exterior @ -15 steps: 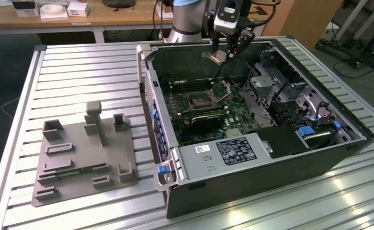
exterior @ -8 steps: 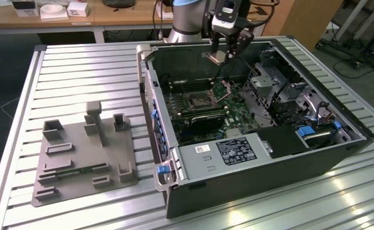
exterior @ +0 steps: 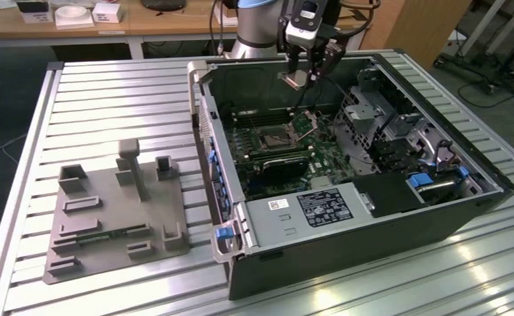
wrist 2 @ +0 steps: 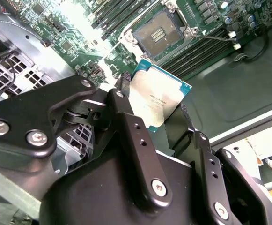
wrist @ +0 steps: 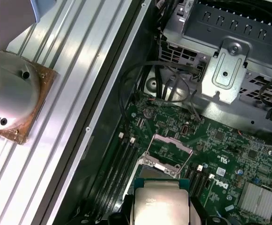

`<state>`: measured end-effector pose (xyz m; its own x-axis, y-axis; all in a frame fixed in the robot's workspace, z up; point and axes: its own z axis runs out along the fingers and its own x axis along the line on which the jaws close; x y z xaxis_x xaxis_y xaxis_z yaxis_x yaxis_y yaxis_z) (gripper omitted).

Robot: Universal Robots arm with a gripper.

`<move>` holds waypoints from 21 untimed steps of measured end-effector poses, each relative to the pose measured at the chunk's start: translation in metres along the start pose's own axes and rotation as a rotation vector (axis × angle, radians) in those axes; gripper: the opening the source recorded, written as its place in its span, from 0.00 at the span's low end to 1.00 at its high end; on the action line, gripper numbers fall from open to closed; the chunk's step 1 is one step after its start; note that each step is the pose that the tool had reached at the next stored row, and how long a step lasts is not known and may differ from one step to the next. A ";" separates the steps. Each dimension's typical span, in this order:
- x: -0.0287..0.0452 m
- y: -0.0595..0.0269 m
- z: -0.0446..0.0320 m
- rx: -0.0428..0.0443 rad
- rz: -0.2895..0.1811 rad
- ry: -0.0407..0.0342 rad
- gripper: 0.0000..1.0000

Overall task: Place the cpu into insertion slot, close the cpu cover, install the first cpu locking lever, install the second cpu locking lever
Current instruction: 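Place the cpu into insertion slot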

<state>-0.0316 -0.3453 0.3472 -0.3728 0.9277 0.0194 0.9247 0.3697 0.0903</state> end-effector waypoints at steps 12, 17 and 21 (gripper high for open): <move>0.0013 -0.0035 0.0004 0.0000 0.008 -0.0009 0.54; 0.0013 -0.0036 0.0013 0.0000 0.009 -0.0010 0.54; 0.0013 -0.0036 0.0013 0.0000 0.009 -0.0010 0.54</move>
<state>-0.0353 -0.3453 0.3456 -0.3646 0.9310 0.0192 0.9280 0.3616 0.0901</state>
